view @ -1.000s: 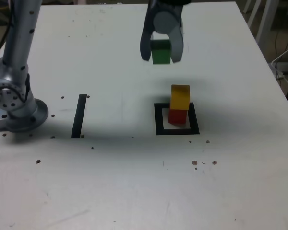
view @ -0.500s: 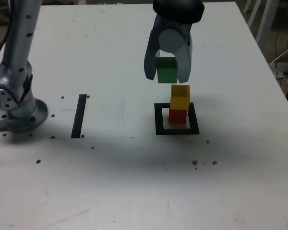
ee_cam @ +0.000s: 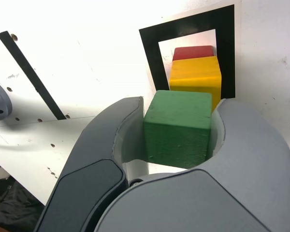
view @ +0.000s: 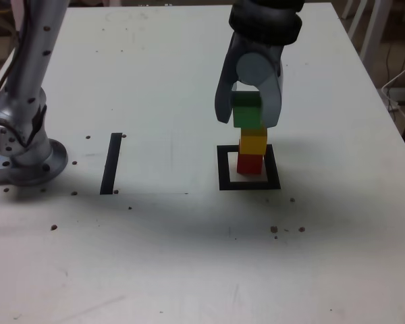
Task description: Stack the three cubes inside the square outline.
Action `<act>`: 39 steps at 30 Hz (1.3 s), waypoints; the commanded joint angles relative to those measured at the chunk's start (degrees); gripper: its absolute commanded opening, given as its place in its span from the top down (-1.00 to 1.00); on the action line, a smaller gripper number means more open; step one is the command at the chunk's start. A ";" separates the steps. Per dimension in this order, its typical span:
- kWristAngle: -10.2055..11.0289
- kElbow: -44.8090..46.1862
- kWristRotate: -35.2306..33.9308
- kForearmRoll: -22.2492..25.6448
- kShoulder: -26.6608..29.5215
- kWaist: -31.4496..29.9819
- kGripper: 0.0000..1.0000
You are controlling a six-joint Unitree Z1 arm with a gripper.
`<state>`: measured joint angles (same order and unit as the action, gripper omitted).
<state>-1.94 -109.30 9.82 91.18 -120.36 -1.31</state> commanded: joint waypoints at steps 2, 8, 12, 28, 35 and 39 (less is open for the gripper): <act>-0.02 -0.37 -0.09 1.15 -0.65 -0.10 0.45; 0.16 -0.96 -0.06 0.81 -1.13 -0.10 0.45; 0.39 -1.12 -0.04 0.56 -1.37 -0.10 0.42; 0.20 0.73 0.73 -0.82 -1.67 0.18 -0.76; 3.31 1.95 -0.65 -0.90 2.84 0.22 -0.96; 5.43 4.16 -2.14 -0.80 7.10 0.27 -0.99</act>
<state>2.98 -106.06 8.13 89.40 -115.03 -1.12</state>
